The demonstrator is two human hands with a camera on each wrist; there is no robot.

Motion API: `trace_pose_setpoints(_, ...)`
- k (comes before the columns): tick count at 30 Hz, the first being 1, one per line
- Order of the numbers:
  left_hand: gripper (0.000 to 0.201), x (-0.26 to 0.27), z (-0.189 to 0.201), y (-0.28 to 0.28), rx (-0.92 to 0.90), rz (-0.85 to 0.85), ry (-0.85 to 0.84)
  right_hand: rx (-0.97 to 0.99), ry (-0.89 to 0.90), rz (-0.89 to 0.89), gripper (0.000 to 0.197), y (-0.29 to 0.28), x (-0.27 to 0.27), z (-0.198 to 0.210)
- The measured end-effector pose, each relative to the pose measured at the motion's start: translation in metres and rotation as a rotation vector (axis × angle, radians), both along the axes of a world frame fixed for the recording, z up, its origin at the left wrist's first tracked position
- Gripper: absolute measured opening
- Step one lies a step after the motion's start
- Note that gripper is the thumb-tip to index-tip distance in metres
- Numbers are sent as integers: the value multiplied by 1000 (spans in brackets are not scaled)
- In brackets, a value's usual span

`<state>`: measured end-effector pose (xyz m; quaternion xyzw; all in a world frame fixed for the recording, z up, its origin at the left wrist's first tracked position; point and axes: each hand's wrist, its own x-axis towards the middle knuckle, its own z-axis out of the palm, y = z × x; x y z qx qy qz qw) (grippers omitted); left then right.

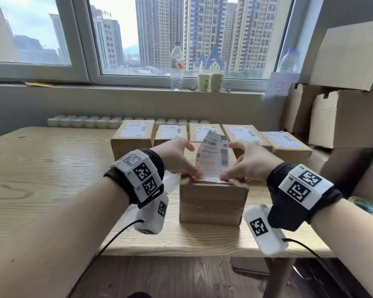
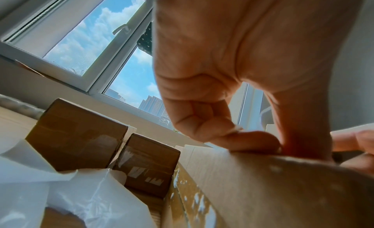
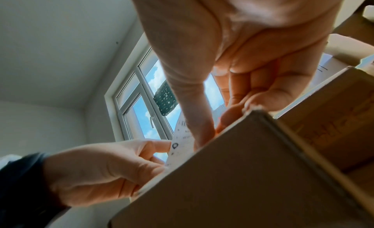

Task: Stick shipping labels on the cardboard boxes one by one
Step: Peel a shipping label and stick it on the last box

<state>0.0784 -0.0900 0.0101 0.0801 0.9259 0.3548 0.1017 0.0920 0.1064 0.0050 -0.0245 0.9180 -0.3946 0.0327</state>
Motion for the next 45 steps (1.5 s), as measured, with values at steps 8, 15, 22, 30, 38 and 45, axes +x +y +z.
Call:
trace_pose_setpoints(8,120,-1,-5,7,-76,-90,-27,133,16,132,124,3,-6,-6)
trace_pose_setpoints(15,102,-8,-13,-9,33,-211,141,25,-11,229,59,16,-9,-1)
trace_pose_setpoints(22,86,-23,-6,-13,-385,-311,72,215,-8,267,45,13,-18,-3)
trace_pose_setpoints(30,128,-41,-4,-11,-435,-309,-170,384,-42,213,75,7,-45,-9)
trace_pose_setpoints(38,115,-42,-14,-13,-328,-304,-204,331,-32,347,55,3,-41,-14)
trace_pose_setpoints(45,75,-40,-14,-7,-321,-244,-116,361,30,238,53,2,-46,-18)
